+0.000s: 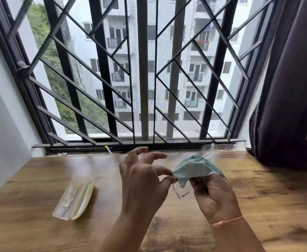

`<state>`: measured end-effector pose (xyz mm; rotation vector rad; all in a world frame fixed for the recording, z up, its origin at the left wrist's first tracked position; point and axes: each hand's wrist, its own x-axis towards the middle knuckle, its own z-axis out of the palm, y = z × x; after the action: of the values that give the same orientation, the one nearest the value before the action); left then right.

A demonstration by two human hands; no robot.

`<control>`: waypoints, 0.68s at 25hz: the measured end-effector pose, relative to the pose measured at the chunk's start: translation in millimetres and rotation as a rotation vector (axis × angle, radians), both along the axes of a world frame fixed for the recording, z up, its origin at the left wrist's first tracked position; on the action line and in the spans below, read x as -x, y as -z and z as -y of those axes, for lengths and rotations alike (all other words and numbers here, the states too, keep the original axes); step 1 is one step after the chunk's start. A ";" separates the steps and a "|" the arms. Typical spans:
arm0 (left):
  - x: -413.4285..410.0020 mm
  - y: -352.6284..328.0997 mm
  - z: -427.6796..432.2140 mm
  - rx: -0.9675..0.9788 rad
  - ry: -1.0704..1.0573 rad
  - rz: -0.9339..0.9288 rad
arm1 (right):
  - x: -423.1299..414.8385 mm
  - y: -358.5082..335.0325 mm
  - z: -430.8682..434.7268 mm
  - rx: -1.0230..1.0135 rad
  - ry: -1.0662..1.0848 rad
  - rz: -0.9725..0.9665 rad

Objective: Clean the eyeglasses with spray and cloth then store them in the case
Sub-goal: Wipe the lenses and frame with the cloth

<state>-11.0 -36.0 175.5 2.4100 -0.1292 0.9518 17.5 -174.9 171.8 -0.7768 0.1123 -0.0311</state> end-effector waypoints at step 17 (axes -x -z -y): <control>-11.5 9.7 -13.4 0.007 -0.020 0.034 | -11.2 -11.1 24.0 -0.184 0.107 -0.104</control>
<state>0.5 -22.6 165.7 2.3937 -0.1149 1.0011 28.7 -198.9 182.9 -0.5884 0.2518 -0.0813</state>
